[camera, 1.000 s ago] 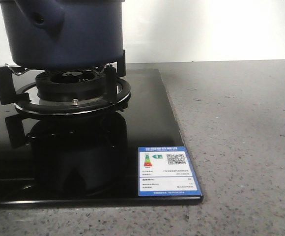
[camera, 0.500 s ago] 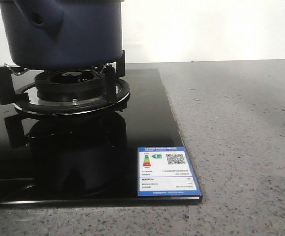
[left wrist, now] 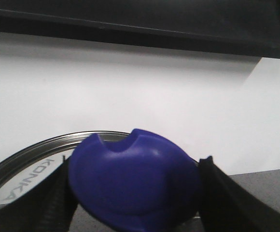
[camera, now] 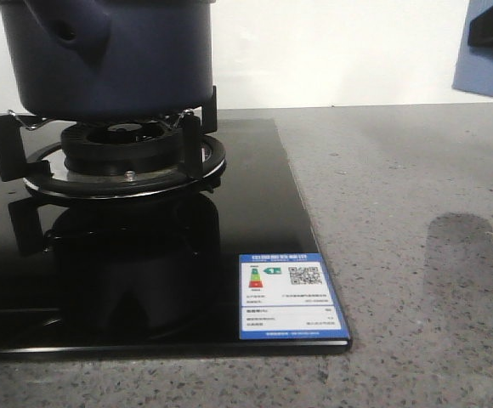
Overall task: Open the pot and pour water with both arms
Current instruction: 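Set the cup upright on the counter and open the right gripper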
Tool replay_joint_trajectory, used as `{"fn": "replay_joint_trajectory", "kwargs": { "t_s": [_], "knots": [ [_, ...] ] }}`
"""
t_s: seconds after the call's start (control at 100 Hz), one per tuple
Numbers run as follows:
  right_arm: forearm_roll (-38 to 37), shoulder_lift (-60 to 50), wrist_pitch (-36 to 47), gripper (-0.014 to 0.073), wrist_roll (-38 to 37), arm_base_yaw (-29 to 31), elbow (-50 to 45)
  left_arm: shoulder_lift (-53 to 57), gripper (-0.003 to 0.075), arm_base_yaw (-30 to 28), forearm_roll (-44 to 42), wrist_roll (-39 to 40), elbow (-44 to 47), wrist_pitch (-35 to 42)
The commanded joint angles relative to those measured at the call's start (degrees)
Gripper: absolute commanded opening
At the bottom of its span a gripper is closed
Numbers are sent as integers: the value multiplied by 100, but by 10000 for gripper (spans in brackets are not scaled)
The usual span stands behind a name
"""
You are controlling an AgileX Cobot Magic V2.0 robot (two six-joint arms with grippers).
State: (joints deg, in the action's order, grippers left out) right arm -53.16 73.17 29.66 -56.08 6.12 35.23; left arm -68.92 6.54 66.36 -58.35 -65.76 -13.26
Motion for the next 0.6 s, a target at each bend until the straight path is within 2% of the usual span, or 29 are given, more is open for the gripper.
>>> {"fn": "replay_joint_trajectory", "kwargs": {
  "t_s": [0.0,0.08,0.31,0.59],
  "knots": [
    [360,223,845,339,501,110,163,151,398,-23,152,0,-219,187],
    [360,516,961,339,1163,110,199,151,398,-23,152,0,-219,187],
    [795,1019,1436,339,2195,110,235,151,398,-23,152,0,-219,187],
    [795,1286,1533,339,2284,123,235,151,398,-23,152,0,-219,187]
  ]
}}
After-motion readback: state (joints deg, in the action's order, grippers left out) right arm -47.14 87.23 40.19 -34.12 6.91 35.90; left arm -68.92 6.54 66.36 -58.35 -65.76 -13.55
